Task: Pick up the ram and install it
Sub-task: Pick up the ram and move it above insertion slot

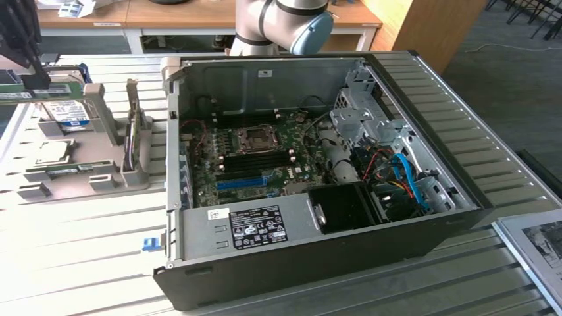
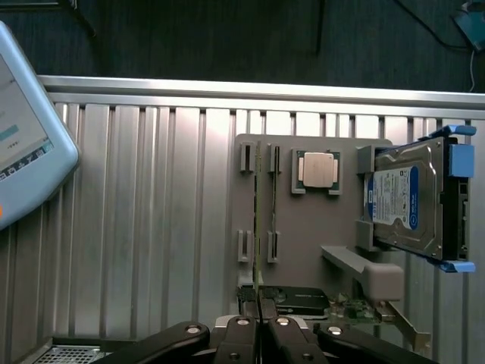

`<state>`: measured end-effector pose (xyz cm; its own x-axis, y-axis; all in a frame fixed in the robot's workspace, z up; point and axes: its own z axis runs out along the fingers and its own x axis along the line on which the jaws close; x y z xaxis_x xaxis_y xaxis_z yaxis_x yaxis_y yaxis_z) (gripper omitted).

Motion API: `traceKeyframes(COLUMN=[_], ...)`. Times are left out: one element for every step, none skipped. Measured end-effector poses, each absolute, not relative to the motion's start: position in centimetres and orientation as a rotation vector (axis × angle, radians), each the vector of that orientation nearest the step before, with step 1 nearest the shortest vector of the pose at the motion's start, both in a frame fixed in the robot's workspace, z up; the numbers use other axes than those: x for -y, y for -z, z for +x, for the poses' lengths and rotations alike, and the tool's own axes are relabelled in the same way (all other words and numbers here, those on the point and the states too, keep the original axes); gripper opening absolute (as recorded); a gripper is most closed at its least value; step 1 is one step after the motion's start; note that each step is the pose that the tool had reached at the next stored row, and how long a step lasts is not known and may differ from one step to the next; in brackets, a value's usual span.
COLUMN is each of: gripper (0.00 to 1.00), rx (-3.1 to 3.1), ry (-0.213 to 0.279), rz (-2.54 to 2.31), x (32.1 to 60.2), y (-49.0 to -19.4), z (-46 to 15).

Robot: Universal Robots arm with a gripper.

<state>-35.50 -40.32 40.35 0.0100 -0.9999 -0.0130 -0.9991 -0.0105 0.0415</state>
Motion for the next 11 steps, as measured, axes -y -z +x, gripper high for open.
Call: traceKeyframes(gripper=[0.12, 0.12, 0.12, 0.12, 0.12, 0.12, 0.12, 0.12, 0.12, 0.12, 0.12], rx=[2.195, 2.195, 2.195, 2.195, 2.195, 2.195, 2.195, 2.195, 2.195, 2.195, 2.195], ry=[0.060, 0.060, 0.060, 0.060, 0.060, 0.060, 0.060, 0.060, 0.060, 0.060, 0.060], rz=[2.218, 2.218, 2.218, 2.218, 2.218, 2.218, 2.218, 2.218, 2.218, 2.218, 2.218], x=[40.3, 40.3, 40.3, 40.3, 40.3, 40.3, 40.3, 40.3, 40.3, 40.3, 40.3], y=[-40.4, -40.4, -40.3, -40.4, -40.3, -40.3, -40.4, -40.4, -40.4, -40.4, -40.3], z=[-35.3, -35.1, -34.9, -34.8, -34.6, -34.4, -34.2, -34.0, -33.8, -33.7, -33.5])
